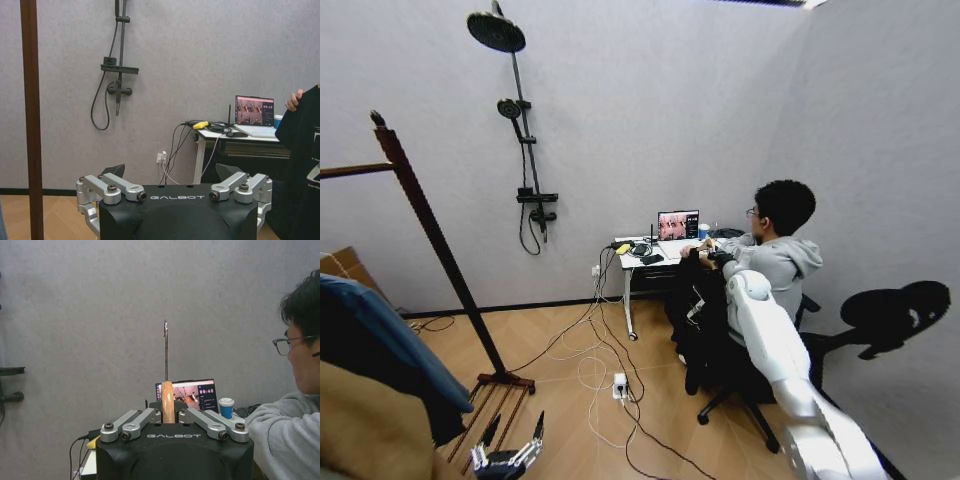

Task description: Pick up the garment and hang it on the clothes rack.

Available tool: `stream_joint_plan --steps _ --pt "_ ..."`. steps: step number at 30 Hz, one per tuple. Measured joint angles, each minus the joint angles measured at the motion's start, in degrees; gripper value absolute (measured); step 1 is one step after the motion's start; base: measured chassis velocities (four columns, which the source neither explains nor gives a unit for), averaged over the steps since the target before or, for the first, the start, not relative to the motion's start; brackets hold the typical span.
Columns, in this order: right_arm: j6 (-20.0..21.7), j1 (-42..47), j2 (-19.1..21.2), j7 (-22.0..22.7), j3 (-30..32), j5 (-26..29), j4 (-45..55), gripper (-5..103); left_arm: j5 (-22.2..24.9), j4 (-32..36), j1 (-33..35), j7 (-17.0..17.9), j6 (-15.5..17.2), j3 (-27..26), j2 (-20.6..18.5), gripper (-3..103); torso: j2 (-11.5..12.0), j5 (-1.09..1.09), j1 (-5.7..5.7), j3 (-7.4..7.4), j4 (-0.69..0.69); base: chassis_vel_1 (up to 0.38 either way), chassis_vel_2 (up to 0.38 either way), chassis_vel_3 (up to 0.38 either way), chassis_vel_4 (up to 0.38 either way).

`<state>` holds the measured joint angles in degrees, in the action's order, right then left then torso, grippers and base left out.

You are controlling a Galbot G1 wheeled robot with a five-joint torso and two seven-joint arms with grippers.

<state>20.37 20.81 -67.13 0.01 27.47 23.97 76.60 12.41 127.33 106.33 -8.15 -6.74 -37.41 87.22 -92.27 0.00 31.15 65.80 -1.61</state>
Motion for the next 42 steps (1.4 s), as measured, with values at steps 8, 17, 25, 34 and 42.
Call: stream_joint_plan --steps 8,17,25,34,42 --pt "5.93 12.87 2.83 4.08 2.00 3.83 23.26 10 0.00 0.00 0.00 0.00 -0.01 0.00 0.00 100 -0.01 -0.01 -0.01 0.00 -0.01 0.000 0.000 0.000 0.000" --pt "7.30 20.73 3.61 4.39 4.16 4.42 33.89 10 0.00 0.00 0.00 0.00 0.00 0.00 0.00 100 -0.01 0.01 0.00 0.00 -0.01 0.000 0.000 0.000 0.000" --pt "5.84 23.57 1.88 2.93 4.56 3.69 35.08 10 0.00 0.00 0.00 0.01 0.00 -0.01 0.00 100 -0.02 0.00 -0.02 -0.01 -0.01 -0.006 0.005 0.009 -0.007" --pt "5.01 24.39 0.59 1.12 3.77 2.81 35.10 10 0.00 0.00 0.00 0.00 0.00 0.00 0.00 100 0.01 0.01 0.02 0.01 0.00 -0.102 0.144 0.162 -0.106" --pt "4.49 25.51 0.02 -9.34 3.77 0.90 35.08 10 0.00 0.00 -0.01 0.00 0.00 0.00 0.00 100 0.02 0.00 0.02 0.01 -0.01 -0.053 0.170 0.182 -0.051"
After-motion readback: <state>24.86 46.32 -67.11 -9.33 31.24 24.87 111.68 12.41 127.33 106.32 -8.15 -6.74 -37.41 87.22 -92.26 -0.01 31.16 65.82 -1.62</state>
